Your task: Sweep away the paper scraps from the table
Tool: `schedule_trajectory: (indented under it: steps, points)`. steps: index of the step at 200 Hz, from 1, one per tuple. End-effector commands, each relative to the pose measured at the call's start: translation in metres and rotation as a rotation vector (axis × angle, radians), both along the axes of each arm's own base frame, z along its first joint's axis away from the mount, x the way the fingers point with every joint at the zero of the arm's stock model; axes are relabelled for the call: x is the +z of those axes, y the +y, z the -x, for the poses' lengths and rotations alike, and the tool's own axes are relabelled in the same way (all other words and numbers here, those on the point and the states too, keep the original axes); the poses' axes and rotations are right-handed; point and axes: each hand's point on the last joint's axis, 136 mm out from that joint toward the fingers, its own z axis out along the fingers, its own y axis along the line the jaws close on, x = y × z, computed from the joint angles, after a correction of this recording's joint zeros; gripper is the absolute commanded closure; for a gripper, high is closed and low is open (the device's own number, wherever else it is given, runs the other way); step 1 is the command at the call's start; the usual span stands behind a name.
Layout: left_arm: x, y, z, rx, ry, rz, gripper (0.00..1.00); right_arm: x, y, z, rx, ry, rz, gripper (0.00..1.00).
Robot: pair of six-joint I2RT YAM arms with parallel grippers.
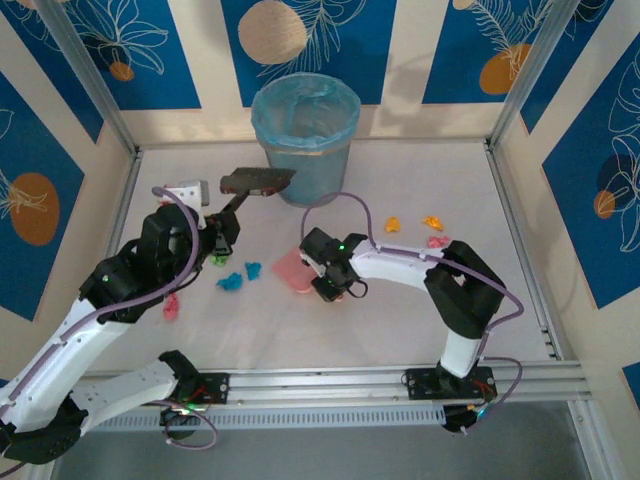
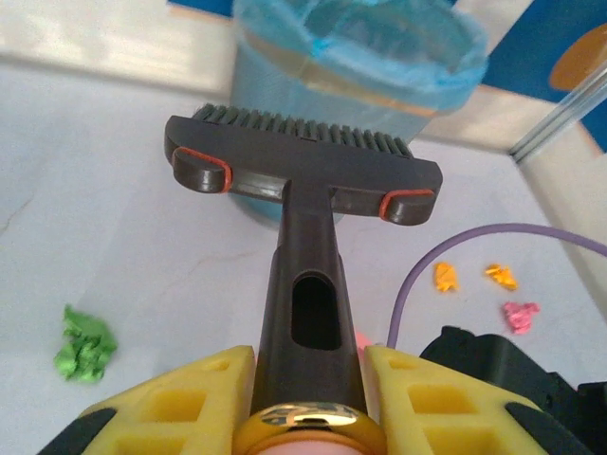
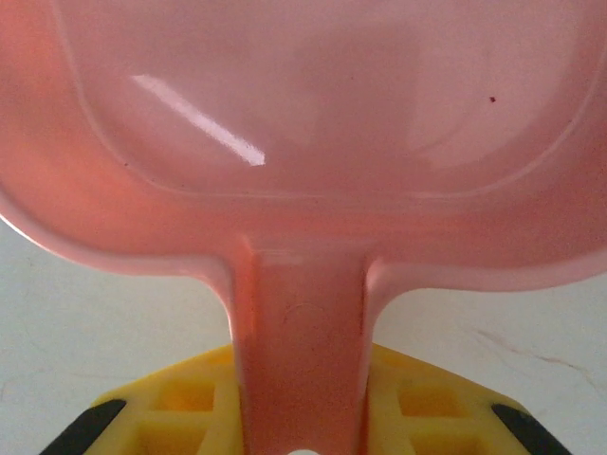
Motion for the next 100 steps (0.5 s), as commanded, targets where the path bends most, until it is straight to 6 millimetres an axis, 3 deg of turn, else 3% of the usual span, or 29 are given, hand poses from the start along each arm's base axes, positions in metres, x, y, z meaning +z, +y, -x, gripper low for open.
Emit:
schedule_trajectory:
  steps: [1,41,56,72,100]
  points:
    - [-0.017,0.017,0.005,0.085,0.057,0.000,1.00,0.009,0.012,-0.009,0.045,-0.052,-0.017,0.76]
    - [-0.028,0.013,0.006,0.081,0.089,0.016,1.00,0.008,0.013,-0.011,0.065,-0.068,-0.053,0.68]
    - [-0.028,0.012,0.005,0.080,0.090,0.014,1.00,0.010,0.012,-0.014,0.046,-0.081,-0.077,0.60]
    - [-0.028,0.011,0.003,0.074,0.090,0.004,1.00,0.016,0.012,-0.019,0.024,-0.105,-0.099,0.54]
    - [-0.026,0.009,0.001,0.070,0.092,-0.016,1.00,0.036,0.015,-0.021,-0.001,-0.164,-0.175,0.53]
